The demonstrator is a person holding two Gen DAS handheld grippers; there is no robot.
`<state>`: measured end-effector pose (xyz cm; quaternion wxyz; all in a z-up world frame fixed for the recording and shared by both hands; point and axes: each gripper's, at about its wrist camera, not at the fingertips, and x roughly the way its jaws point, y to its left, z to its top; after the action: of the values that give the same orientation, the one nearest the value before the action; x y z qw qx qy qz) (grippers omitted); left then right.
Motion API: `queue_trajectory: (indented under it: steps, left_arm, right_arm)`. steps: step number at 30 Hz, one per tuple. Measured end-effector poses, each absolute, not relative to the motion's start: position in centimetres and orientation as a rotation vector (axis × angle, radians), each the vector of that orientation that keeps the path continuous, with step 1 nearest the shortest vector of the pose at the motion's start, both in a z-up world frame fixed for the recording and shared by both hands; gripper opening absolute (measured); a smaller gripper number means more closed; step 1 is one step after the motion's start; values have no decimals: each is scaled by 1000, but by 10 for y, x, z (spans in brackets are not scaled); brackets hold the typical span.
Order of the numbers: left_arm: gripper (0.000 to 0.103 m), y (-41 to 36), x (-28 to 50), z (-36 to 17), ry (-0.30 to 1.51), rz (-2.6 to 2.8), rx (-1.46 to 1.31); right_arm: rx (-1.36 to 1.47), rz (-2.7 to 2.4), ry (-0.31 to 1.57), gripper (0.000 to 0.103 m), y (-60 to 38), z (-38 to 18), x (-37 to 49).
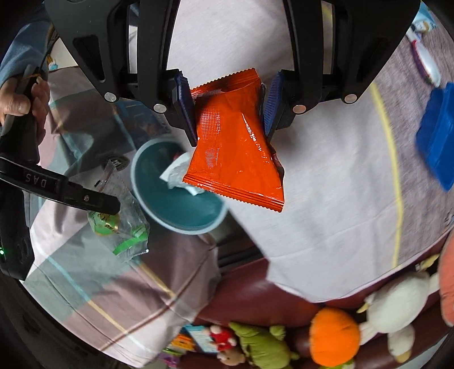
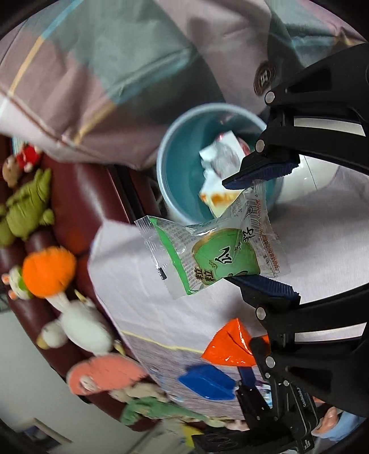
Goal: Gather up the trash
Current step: 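Carry the orange bag and green packet over the teal wastebasket, then open both grippers to drop the orange bag and green packet inside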
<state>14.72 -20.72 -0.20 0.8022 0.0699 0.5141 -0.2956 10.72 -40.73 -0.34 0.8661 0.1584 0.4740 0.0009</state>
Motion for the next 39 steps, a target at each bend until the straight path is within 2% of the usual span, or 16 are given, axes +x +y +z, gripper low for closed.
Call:
queue_trajectory:
  steps: [7, 21, 24, 26, 28, 39]
  left_arm:
    - [46, -268, 154, -9, 1117, -694, 187]
    - [47, -333, 179, -51, 1192, -741, 211]
    - [58, -339, 181, -57, 1189, -738, 205]
    - [76, -341, 184, -60, 1187, -737, 202]
    - [85, -340, 185, -62, 1184, -729, 198]
    - [90, -332, 192, -67, 1209, -715, 176]
  right_arm:
    - [386, -69, 965, 57, -457, -4, 101]
    - [436, -132, 983, 57, -502, -24, 108]
    - [444, -143, 986, 57, -507, -28, 111]
    - [444, -148, 990, 57, -509, -29, 112]
    - [440, -149, 996, 57, -509, -31, 114]
    - [419, -153, 1011, 58, -503, -35, 124]
